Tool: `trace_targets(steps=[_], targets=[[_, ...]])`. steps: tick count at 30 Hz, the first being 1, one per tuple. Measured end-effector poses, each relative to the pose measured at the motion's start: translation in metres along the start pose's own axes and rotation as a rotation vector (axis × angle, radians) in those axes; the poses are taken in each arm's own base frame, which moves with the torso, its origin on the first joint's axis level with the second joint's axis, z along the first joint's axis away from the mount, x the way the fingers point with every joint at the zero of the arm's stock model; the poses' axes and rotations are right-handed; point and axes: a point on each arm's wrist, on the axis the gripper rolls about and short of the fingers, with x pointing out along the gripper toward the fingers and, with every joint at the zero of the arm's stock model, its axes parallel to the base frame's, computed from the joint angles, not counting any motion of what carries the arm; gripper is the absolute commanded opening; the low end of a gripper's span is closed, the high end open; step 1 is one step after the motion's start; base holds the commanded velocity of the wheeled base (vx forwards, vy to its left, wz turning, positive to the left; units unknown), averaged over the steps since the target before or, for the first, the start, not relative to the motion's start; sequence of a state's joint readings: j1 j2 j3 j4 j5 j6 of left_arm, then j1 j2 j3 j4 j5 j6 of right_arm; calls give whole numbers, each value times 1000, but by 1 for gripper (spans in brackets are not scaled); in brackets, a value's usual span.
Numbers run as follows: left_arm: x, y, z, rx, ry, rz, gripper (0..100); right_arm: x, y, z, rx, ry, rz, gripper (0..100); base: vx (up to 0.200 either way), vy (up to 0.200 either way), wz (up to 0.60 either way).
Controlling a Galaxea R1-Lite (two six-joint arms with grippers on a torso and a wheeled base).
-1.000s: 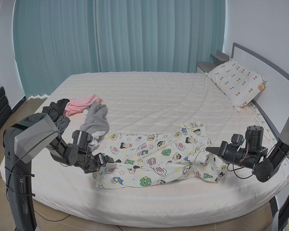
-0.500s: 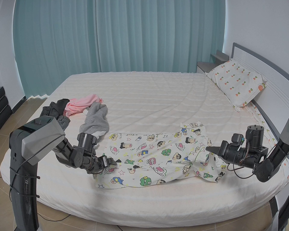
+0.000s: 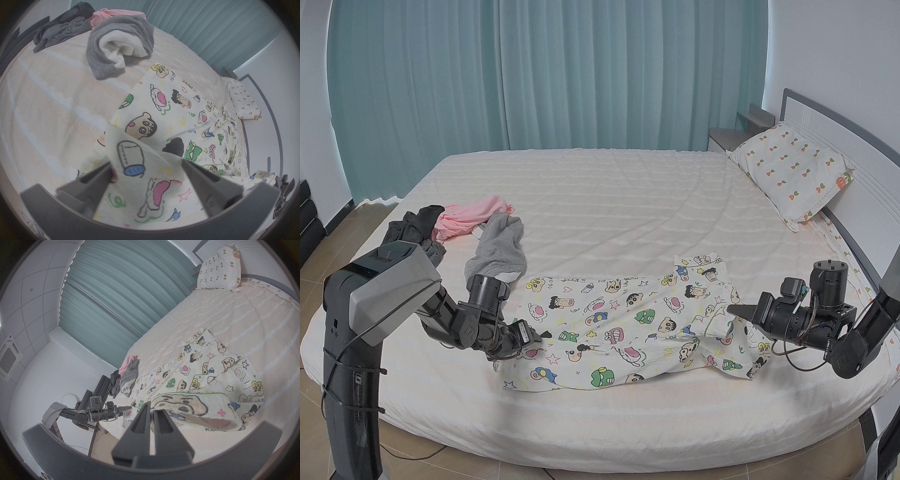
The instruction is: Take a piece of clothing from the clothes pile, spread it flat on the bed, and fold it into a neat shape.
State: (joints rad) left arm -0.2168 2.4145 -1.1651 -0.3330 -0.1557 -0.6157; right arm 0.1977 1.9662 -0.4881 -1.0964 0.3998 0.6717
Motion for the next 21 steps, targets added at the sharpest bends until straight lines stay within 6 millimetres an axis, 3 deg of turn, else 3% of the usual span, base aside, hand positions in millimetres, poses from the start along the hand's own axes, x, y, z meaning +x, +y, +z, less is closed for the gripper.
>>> trace_targets(steps=[13, 21], targets=[[-34, -4, 5, -28, -37, -12, 0, 0, -1, 0, 2, -1, -5, 0, 0, 0, 0], [-65, -8, -5, -56, -59, -38, 0, -4, -1, 0, 1, -9, -11, 0, 0, 0, 0]])
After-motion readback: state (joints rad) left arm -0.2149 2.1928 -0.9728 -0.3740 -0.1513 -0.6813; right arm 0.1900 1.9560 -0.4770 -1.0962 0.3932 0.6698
